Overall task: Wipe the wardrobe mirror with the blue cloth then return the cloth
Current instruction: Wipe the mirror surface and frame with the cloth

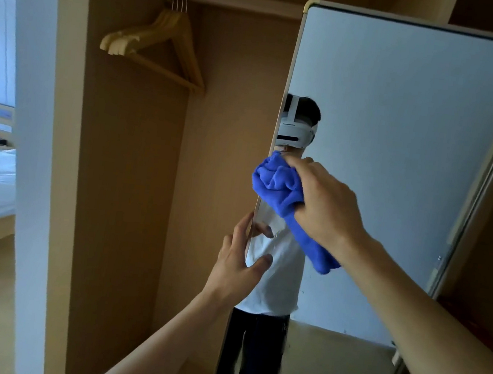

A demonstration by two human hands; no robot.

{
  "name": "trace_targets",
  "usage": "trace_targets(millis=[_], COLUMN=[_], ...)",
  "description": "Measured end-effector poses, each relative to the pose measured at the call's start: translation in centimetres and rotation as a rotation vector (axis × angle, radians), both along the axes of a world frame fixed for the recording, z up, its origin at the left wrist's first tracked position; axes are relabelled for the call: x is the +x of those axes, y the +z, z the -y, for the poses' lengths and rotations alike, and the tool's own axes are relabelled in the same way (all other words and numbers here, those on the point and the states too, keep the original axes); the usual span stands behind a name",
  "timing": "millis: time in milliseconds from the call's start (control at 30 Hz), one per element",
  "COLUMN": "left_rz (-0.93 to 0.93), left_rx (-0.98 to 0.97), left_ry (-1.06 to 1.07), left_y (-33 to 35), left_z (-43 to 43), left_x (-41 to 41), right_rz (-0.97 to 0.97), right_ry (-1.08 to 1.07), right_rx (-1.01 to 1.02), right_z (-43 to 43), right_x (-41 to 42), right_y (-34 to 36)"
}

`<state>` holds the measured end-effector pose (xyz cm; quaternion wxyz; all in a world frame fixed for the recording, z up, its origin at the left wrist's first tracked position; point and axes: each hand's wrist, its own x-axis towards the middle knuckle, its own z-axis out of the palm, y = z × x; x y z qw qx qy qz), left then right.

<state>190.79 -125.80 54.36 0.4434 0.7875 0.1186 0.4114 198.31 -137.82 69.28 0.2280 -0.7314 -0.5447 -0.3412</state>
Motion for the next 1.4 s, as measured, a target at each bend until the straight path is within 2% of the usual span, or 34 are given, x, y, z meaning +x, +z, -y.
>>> trace_targets(millis=[100,267,400,633,867,1067,1400], left_rz=[0.0,-0.04,-0.023,0.028,0.057,0.022,-0.07], left_rx=[-0.046,-0.219,-0.255,-0.361,-0.367,-0.364,-0.283], left_ry=[-0.038,-0.112,-0.149,-0.171,-0.146,-0.103,-0.046], left_y=[0.6,1.3,0.2,0.6,-0.2,-0.6,-0.6], left_z=[-0.1,-0.5,-1.7,-0.7,-0.9,-0.6,0.4], left_x=[-0.5,-0.9,-0.3,-0.9,0.0,-0.1,-0.7], right_rz=[0.15,0.425,0.53,0.46,0.352,0.342,0.359], right_ry=[-0.036,-0.068,-0.109,-0.103,-0.086,-0.052,-0.068], right_rx=[-0.076,-0.059,-0.09,-0.132,-0.171,-0.148,0.035], right_z=[0.0,-0.8,-1.3,-1.0,-0.7,-0.7,0.9], right_x=[0.6,1.7,2.1,1.2,0.8,1.7,3.7], right_y=[1.0,-0.4,-2.5,-8.0,-11.0,-9.3,-2.9])
